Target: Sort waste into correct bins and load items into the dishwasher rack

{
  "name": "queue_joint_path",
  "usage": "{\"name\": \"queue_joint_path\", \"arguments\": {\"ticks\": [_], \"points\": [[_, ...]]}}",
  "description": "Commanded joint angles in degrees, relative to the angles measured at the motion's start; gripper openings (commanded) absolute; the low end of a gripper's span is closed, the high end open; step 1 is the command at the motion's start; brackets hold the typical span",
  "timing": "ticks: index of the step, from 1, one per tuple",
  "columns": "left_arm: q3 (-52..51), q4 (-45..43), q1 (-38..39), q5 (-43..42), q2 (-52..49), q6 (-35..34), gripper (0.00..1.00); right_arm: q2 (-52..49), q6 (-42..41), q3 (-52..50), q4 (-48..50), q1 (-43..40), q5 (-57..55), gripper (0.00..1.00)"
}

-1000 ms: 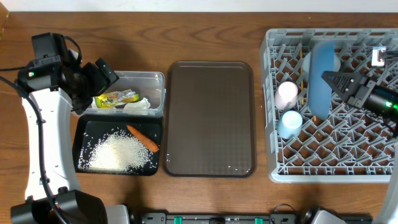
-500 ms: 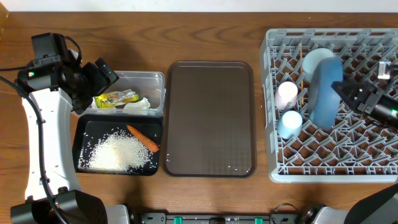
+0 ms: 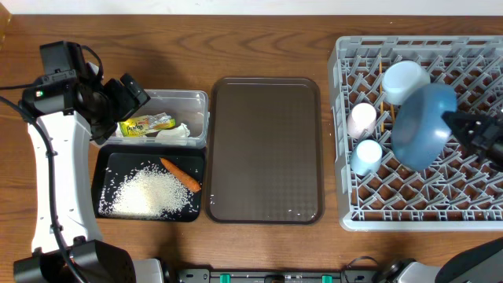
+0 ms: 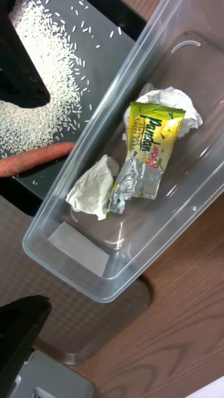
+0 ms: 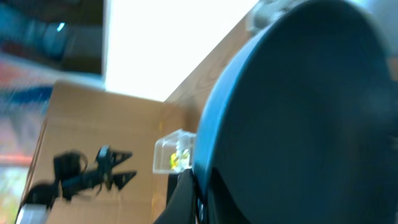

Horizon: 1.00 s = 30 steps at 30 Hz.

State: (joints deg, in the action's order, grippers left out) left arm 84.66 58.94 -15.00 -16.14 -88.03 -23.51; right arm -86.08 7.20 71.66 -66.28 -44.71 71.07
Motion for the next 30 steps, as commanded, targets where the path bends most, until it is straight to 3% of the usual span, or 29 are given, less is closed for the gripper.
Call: {"name": "queue_joint_path", "arguments": {"ticks": [1, 5, 9, 12, 14, 18, 20, 25, 27, 30], "points": [[0.0, 0.2, -0.2, 0.4, 0.1, 0.8, 0.98, -0.3, -11.3, -0.6, 0.2, -4.2, -27.7, 0.04], [0.0, 0.2, -0.2, 0.4, 0.1, 0.8, 0.98, -0.3, -22.6, -0.6, 1.0, -6.9, -38.0, 0.06], [0.0, 0.2, -0.2, 0.4, 0.1, 0.8, 0.98, -0.3, -30.3, -0.6, 1.2, -7.9, -45.0, 0.17], [0.0, 0.2, -0.2, 0.4, 0.1, 0.8, 0.98, -0.3, -32.5, -0.6, 1.4, -7.9, -47.5, 0.44], [0.0, 0.2, -0.2, 0.4, 0.1, 0.8, 0.98, -0.3, -32.5, -0.6, 1.4, -7.9, -47.5, 0.61], [0.0, 0.2, -0.2, 0.4, 0.1, 0.8, 0.98, -0.3, -32.5, -0.6, 1.7, -7.9, -47.5, 0.65], [0.0, 0.2, -0.2, 0.4, 0.1, 0.8, 0.98, -0.3, -33.2, -0.5, 1.9, -7.9, -47.6, 0.73], [0.0, 0.2, -0.2, 0.4, 0.1, 0.8, 0.98, 0.1, -32.9, -0.5, 2.3, -7.5, -45.1, 0.73], [0.0, 0.2, -0.2, 0.4, 0.1, 0.8, 0.98, 0.7, -27.4, -0.5, 2.8, -6.6, -38.9, 0.73], [0.0, 0.2, -0.2, 0.4, 0.1, 0.8, 0.98, 1.8, -18.7, -0.5, 3.7, -4.3, -29.1, 0.84]]}}
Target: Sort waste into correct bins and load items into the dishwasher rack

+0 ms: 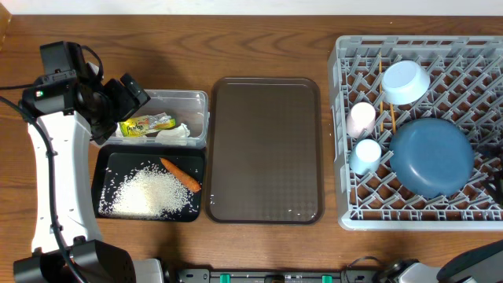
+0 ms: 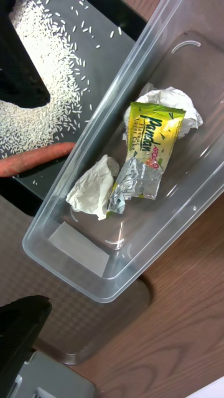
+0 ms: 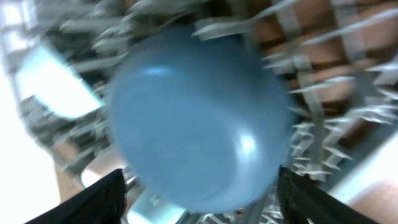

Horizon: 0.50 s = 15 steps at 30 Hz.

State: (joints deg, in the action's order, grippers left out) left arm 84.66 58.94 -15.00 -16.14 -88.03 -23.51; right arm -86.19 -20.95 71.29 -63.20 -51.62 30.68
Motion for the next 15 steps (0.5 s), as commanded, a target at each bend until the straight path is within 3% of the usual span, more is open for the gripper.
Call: {"name": "queue_joint_path", "arguments": {"ticks": [1, 4, 7, 15], "points": [[0.0, 0.2, -0.2, 0.4, 0.1, 0.8, 0.98, 2.3, 11.6, -0.1, 0.9, 3.5, 13.5, 0.89], [0.0, 0.2, -0.2, 0.4, 0.1, 0.8, 0.98, 3.0, 14.3, 0.4, 2.1, 7.6, 14.3, 0.99], [0.0, 0.2, -0.2, 0.4, 0.1, 0.8, 0.98, 3.1, 16.0, 1.5, 2.3, 13.7, 10.4, 0.99], [0.0, 0.2, -0.2, 0.4, 0.1, 0.8, 0.98, 3.1, 16.3, 6.2, 3.0, 37.3, -15.3, 0.99]]}}
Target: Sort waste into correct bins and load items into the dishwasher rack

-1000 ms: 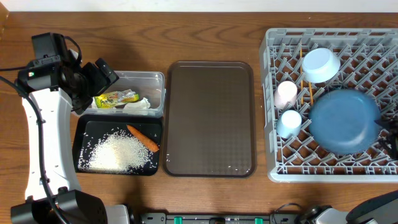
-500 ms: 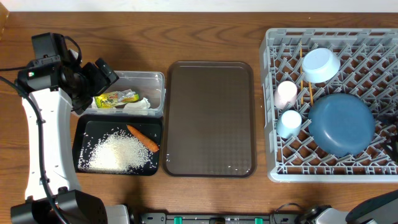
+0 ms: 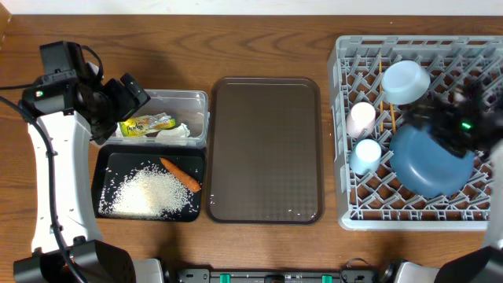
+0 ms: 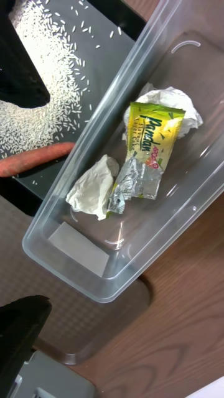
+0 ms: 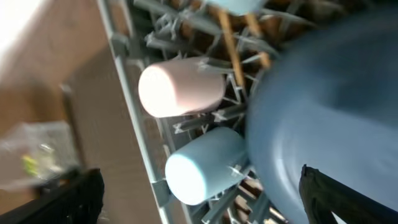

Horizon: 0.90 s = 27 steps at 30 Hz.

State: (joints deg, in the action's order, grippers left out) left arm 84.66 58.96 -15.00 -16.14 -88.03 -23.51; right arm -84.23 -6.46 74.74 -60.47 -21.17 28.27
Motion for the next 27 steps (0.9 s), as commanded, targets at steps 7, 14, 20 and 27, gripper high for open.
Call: {"name": "queue_joint_path", "arguments": {"ticks": [7, 14, 20, 27], "points": [[0.0, 0.2, -0.2, 0.4, 0.1, 0.8, 0.98, 1.1, 1.8, 3.9, 4.4, 23.1, -28.3, 0.99], [0.0, 0.2, -0.2, 0.4, 0.1, 0.8, 0.98, 1.1, 1.8, 3.9, 4.1, 29.7, -30.2, 0.99], [0.0, 0.2, -0.2, 0.4, 0.1, 0.8, 0.98, 1.1, 1.8, 3.9, 4.1, 30.2, -30.2, 0.99], [0.0, 0.2, -0.2, 0.4, 0.1, 0.8, 0.98, 1.1, 1.8, 3.9, 4.1, 30.2, -30.2, 0.99]]}}
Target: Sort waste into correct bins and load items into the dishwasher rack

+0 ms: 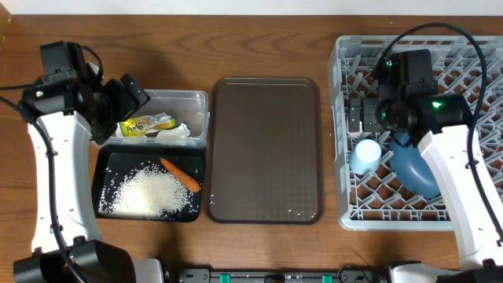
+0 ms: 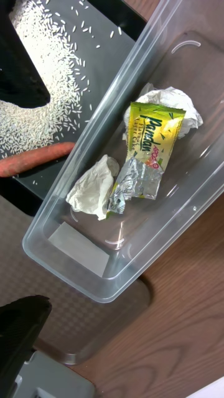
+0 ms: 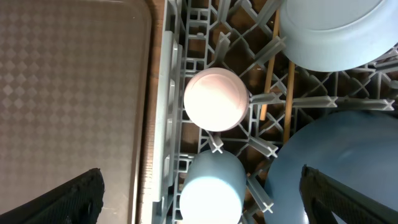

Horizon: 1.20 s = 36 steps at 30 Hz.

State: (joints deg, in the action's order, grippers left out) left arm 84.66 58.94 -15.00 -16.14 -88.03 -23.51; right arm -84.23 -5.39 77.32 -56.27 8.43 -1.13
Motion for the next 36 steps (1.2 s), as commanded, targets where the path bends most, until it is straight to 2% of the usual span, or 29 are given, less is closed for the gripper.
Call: {"name": "queue_joint_path", "arguments": {"ticks": [1, 12, 17, 36], "points": [[0.0, 0.2, -0.2, 0.4, 0.1, 0.8, 0.98, 1.1, 0.8, 1.3, -0.1, 0.6, -0.8, 0.99], [0.0, 0.2, -0.2, 0.4, 0.1, 0.8, 0.98, 1.2, 0.8, 1.3, -0.1, 0.6, -0.8, 0.99], [0.0, 0.2, -0.2, 0.4, 0.1, 0.8, 0.98, 5.0, 0.8, 1.3, -0.1, 0.7, -0.8, 0.99], [0.0, 0.2, -0.2, 0.4, 0.1, 0.8, 0.98, 42.7, 0.8, 1.3, -0.1, 0.7, -0.8, 0.99]]}}
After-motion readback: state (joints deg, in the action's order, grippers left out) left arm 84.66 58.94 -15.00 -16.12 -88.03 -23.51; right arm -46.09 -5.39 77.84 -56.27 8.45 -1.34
